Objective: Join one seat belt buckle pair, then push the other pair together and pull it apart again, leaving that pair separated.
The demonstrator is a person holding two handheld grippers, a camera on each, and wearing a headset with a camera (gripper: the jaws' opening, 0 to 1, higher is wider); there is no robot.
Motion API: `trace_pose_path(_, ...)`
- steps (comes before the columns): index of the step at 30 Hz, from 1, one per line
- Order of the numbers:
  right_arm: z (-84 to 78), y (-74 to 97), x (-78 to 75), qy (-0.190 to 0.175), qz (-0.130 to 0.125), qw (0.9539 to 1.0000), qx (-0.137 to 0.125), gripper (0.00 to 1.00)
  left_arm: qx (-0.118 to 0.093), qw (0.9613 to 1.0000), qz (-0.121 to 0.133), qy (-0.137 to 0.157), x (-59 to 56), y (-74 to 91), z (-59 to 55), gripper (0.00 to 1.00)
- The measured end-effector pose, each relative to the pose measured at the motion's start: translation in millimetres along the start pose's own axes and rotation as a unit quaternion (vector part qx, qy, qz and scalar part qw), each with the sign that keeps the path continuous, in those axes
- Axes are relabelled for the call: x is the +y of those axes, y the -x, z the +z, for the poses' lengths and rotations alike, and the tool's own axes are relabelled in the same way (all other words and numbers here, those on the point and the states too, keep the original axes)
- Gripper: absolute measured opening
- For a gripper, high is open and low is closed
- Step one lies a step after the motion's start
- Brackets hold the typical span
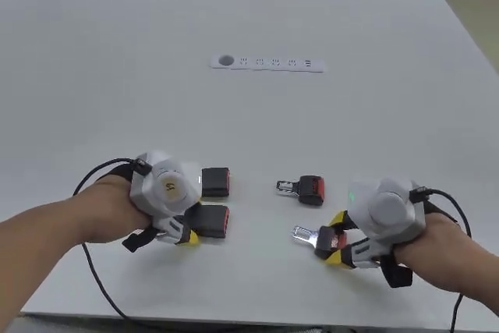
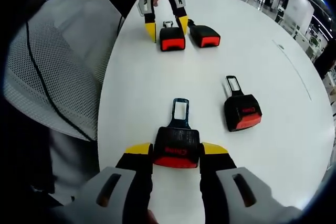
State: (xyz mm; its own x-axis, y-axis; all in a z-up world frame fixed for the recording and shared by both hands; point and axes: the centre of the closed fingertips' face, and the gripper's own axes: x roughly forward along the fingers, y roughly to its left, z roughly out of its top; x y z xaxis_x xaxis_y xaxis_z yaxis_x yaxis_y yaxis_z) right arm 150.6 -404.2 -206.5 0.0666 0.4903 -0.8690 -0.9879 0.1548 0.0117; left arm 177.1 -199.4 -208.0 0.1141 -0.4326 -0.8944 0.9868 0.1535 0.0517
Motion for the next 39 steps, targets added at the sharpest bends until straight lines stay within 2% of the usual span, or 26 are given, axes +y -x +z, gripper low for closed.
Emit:
trace_pose_path(3, 0.9, -1.2, -2.1, 0.027, 0.007, 0.9996, 0.006, 0.33, 0.001, 1.0, -0.001, -0.006, -0.5, 0.3, 0.7, 0.4)
trace_pose_path(10, 4.9, -4.6, -5.7, 0.055, 0.012, 0.9984, 0.008, 0.33, 0.004, 0.9999, -0.006, -0.012, -3.9, 0.6, 0.0, 0.35)
trace_pose_path(22, 5.2, -7.5, -8.0, 0.055, 0.022, 0.9982, 0.008, 0.33, -0.006, 1.0, 0.003, 0.001, -10.0, 3.0, -1.1, 0.34)
trace_pose_path(24, 6.8, -7.1, -8.0, 0.058, 0.023, 0.9981, 0.008, 0.33, -0.008, 0.9999, -0.002, -0.007, -12.4, 3.2, -1.5, 0.34)
trace_pose_path(27, 8.0, -7.1, -8.5, 0.058, 0.022, 0.998, 0.013, 0.33, -0.006, 0.9999, -0.005, -0.015, -15.1, 4.0, -0.4, 0.33)
trace_pose_path(39, 9.3, -9.6, -11.1, 0.067, 0.025, 0.9972, 0.021, 0.33, -0.002, 0.9999, -0.007, -0.008, -17.2, 4.7, 1.7, 0.33)
